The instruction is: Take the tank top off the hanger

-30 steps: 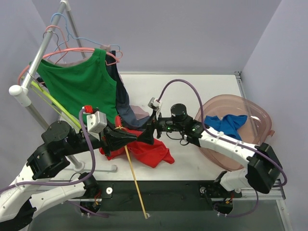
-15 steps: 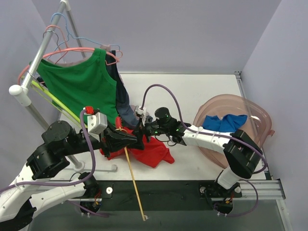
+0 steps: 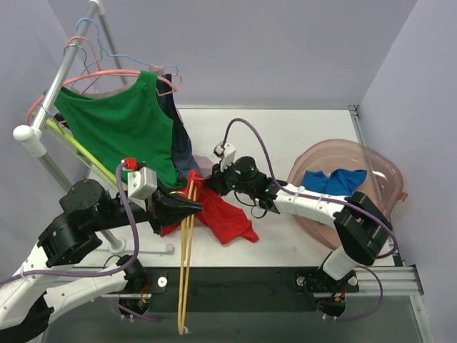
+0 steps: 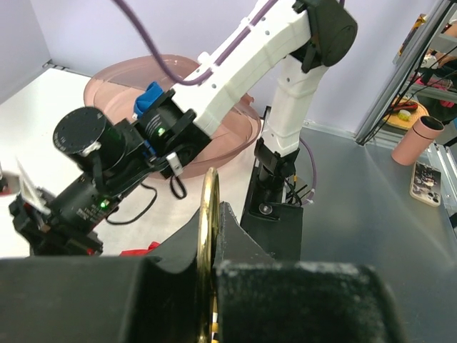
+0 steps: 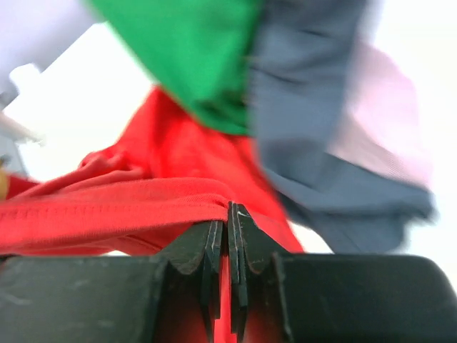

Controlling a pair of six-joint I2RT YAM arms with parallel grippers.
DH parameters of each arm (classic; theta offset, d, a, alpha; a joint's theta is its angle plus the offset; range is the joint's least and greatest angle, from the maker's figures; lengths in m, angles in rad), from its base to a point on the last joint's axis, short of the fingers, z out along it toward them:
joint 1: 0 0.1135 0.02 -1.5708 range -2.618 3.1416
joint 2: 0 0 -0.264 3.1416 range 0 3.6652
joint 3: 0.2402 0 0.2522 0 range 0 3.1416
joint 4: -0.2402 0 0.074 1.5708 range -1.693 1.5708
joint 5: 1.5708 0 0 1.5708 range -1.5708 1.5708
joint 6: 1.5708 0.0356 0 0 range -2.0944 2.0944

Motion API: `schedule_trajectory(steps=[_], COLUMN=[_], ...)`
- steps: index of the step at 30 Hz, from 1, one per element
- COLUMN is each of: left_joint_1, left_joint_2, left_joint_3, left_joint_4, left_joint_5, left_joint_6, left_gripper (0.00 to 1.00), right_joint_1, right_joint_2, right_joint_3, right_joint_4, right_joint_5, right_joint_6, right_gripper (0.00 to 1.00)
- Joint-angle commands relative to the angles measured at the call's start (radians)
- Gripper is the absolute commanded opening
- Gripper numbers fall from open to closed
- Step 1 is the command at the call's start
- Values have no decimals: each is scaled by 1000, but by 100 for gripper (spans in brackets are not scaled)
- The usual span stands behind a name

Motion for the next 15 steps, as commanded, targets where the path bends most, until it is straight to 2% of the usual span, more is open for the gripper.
schedule_trajectory(steps=[1,4,7,15], left_joint_1=[-3,-3,-2,-2], left_joint_2=[39,56,59,37], left_joint_3=[55,55,52,16], left_joint_4=[68,89,103,138], left_joint_5=[26,32,38,35], left_joint_6=[12,7,-2,-14], left_gripper=[0,0,0,0], right_joint_1=[-21,-50,-90,-188], right_joint_2=[-171,-252,-308,-417], right_joint_3=[-8,-27,-18,-20], right_joint_4=[-86,-177,-274,-368], right_joint_5=[363,449,451,457], right_joint_6=[45,51,90,103], right_gripper=[0,0,0,0])
